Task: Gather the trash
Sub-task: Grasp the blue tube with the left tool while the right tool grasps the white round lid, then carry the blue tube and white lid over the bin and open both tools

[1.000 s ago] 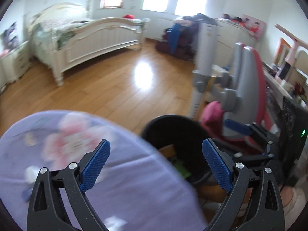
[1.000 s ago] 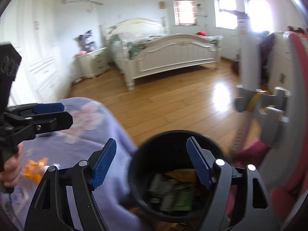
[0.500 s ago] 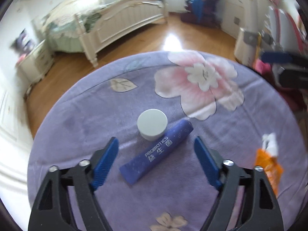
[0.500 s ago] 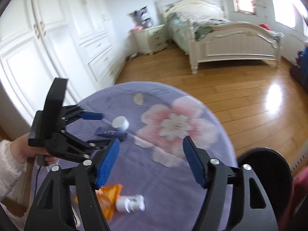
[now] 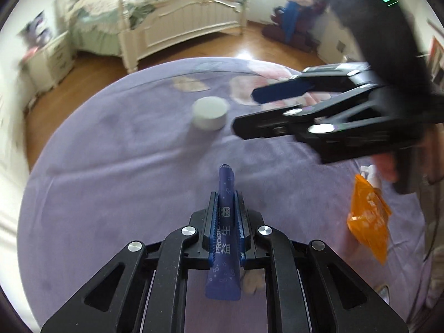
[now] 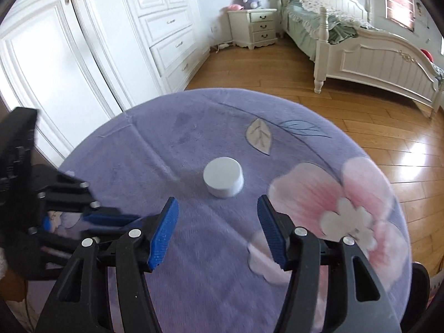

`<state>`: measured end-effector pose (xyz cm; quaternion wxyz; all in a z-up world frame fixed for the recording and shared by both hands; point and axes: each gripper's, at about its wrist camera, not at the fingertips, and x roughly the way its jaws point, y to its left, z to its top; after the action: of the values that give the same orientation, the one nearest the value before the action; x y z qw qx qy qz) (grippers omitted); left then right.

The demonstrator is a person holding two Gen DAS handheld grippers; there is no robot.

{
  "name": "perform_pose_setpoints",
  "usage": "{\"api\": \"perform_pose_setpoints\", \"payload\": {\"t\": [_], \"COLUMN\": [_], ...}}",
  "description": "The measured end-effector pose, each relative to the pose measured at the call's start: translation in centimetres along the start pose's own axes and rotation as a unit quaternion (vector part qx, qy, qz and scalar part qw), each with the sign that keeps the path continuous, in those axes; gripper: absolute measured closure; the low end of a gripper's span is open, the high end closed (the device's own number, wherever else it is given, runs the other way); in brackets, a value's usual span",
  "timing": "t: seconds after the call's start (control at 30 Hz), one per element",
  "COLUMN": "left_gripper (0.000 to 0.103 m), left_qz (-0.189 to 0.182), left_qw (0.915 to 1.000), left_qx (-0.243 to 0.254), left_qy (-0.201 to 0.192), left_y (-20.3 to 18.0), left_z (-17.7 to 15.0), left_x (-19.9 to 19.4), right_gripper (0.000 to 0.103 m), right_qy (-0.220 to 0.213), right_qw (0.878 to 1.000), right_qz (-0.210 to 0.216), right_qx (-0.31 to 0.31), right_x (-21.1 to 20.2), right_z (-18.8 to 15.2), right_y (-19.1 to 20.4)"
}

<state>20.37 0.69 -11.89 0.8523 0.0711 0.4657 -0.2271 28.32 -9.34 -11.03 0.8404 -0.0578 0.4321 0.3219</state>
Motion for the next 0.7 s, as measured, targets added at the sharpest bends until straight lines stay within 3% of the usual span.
{"api": "perform_pose_setpoints", "payload": {"t": [0.13, 0.17, 0.2, 0.37, 0.47, 0.57, 0.7], "left_gripper": [0.09, 0.09, 0.09, 0.09, 0.09, 0.09, 0.09], "left_qz": [0.023, 0.027, 0.031, 0.03, 0.024, 0.005, -0.014], "left_qw": [0.9988, 0.9984, 0.998, 0.9969, 0.9959, 0.9942, 0.9929], "left_qx": [-0.04, -0.047, -0.05, -0.06, -0.062, -0.067, -0.06], "left_qy": [-0.014, -0.018, -0.021, -0.042, -0.062, -0.084, -0.102], "left_y": [1.2, 1.3, 1.3, -0.2, -1.9, -4.6, -8.5], "left_z": [-0.8, -0.9, -0.7, 0.5, 0.9, 2.2, 4.4], "left_x": [-1.3, -1.6, -1.8, -3.0, -4.4, -5.2, -4.9], "right_gripper": [0.045, 0.065, 0.069, 0.069, 0.069, 0.069, 0.069], "right_qy": [0.006, 0.01, 0.029, 0.024, -0.017, -0.089, -0.168], "right_qw": [1.0, 1.0, 0.999, 0.999, 1.0, 0.995, 0.981], "right_qz": [0.0, -0.004, -0.015, -0.014, -0.005, -0.005, -0.072], "right_qx": [0.007, 0.005, -0.005, -0.016, 0.004, 0.042, 0.067], "right_x": [1.7, 1.9, 2.4, 0.9, -3.1, -8.5, -14.8], "right_z": [1.7, 1.6, 1.8, 0.6, -0.5, -2.5, -6.1], "right_y": [0.2, 0.2, 0.4, 0.6, -0.3, -1.9, -3.2]}}
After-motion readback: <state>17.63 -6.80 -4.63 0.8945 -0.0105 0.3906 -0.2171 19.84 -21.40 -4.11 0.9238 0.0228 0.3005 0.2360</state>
